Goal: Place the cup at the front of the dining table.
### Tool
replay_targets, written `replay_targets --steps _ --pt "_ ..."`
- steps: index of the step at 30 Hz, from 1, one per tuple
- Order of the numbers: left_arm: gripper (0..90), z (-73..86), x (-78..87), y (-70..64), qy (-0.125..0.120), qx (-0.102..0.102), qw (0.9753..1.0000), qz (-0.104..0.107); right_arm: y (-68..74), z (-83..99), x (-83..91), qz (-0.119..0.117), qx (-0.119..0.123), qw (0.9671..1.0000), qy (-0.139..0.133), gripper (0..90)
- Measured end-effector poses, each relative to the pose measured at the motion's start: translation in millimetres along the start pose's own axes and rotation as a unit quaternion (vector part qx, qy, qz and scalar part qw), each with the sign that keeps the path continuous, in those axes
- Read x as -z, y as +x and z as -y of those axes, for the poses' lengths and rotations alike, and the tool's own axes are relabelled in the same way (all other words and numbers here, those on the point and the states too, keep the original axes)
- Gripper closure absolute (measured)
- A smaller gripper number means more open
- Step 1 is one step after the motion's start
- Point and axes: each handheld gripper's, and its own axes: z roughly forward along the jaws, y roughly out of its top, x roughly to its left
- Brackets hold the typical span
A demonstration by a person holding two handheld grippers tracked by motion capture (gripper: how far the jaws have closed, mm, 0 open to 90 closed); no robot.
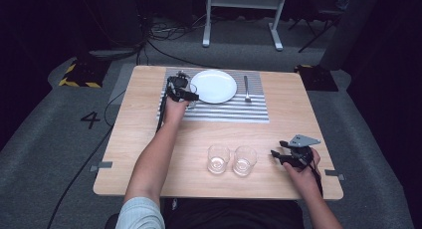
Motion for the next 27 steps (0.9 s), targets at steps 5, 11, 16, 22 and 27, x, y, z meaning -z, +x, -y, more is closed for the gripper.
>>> replay_targets --steps 5,11,16,22,27 --pt "20.0 2.1 -5.5 -3.4 0.001 -0.001 1.0000 -0.003 0.2 0.1 0.0 0.001 0.001 1.0000 -0.001 43.0" --pt "19.9 4.1 -5.7 -4.5 0.001 -0.011 0.9999 0.004 0.1 0.0 0.0 0.000 0.001 1.0000 0.000 43.0" --pt "19.7 6.9 -5.1 -7.3 -0.002 -0.029 0.9995 -0.012 0.6 0.0 -0.2 0.001 0.000 1.0000 -0.002 43.0" --pt "17.7 7.6 -6.8 -11.0 0.006 -0.025 0.9995 -0.016 0.8 0.1 0.2 0.001 0.004 1.0000 -0.001 43.0" --pt "14.5 6.9 -2.8 -9.9 -0.010 -0.009 0.9999 -0.011 0.7 0.1 0.2 0.001 0.004 1.0000 -0.001 43.0"
